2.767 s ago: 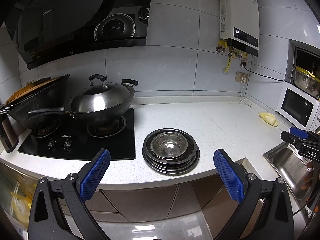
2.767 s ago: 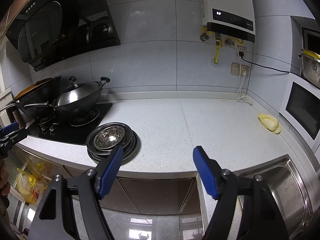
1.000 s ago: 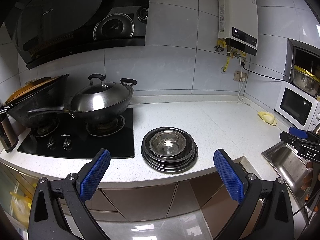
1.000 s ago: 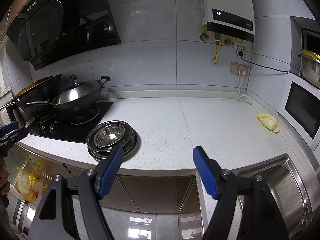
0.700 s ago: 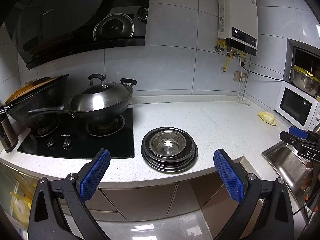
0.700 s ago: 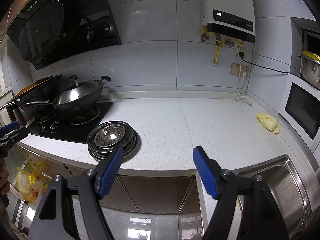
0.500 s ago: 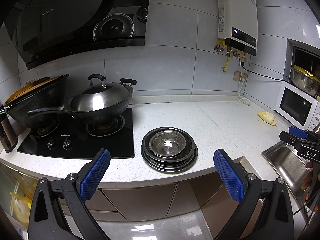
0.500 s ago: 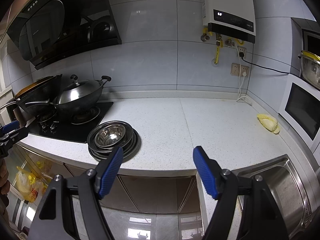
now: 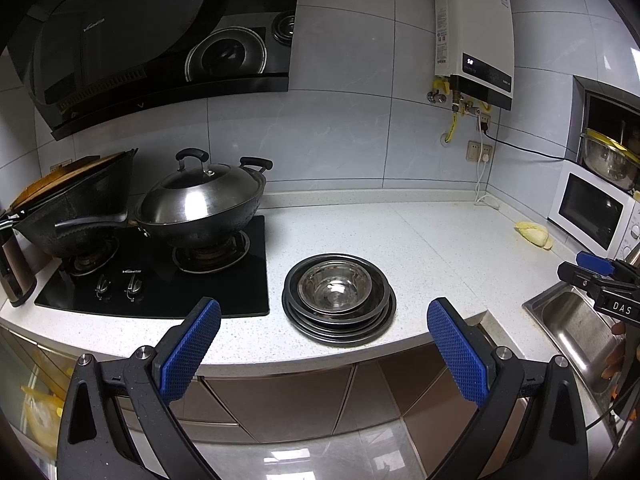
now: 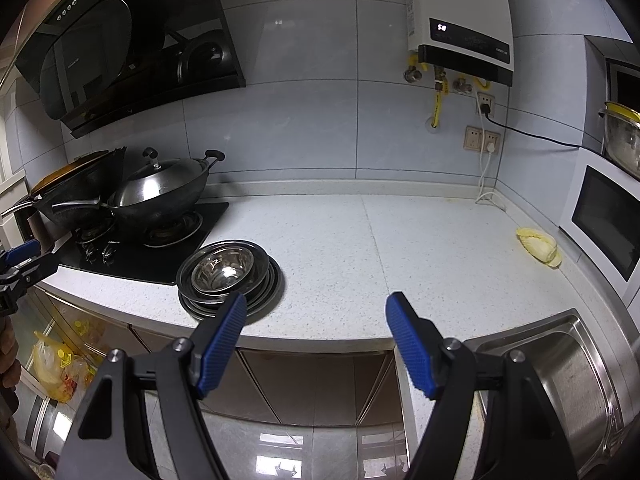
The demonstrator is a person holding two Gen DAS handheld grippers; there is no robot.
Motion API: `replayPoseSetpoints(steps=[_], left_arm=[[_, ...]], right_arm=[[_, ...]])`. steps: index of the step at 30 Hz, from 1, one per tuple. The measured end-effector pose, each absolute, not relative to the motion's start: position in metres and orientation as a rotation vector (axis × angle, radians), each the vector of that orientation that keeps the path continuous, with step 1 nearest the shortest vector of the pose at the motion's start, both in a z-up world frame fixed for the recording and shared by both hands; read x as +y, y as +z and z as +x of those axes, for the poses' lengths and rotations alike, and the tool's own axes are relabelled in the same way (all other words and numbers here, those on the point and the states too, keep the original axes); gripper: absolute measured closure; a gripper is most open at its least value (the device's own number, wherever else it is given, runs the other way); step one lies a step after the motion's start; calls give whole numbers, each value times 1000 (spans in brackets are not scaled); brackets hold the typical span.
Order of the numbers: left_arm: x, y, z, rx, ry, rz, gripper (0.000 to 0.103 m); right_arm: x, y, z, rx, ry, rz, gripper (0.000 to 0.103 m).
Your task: Organize plates and bowls
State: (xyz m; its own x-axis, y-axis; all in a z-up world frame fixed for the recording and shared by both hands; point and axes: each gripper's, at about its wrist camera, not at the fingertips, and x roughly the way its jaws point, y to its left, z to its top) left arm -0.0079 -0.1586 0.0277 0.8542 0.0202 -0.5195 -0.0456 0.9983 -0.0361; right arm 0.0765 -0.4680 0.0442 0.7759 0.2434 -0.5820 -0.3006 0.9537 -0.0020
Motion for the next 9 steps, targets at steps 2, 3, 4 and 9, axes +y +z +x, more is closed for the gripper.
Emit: replayPoseSetpoints(steps=[2,3,4,9], left_arm=[[-158,28,-8,547,34,-49,2],[-159,28,-8,546,34,-50,2],[-158,27,-8,547,34,-52,2],[-157,26,-8,548,35,-56,2]], right_arm=[[-468,44,77,617,294,-97,32],[-468,44,76,617,294,-97,32],[-468,44,76,616,295,-97,32],[-467,44,76,616,294,-97,32]])
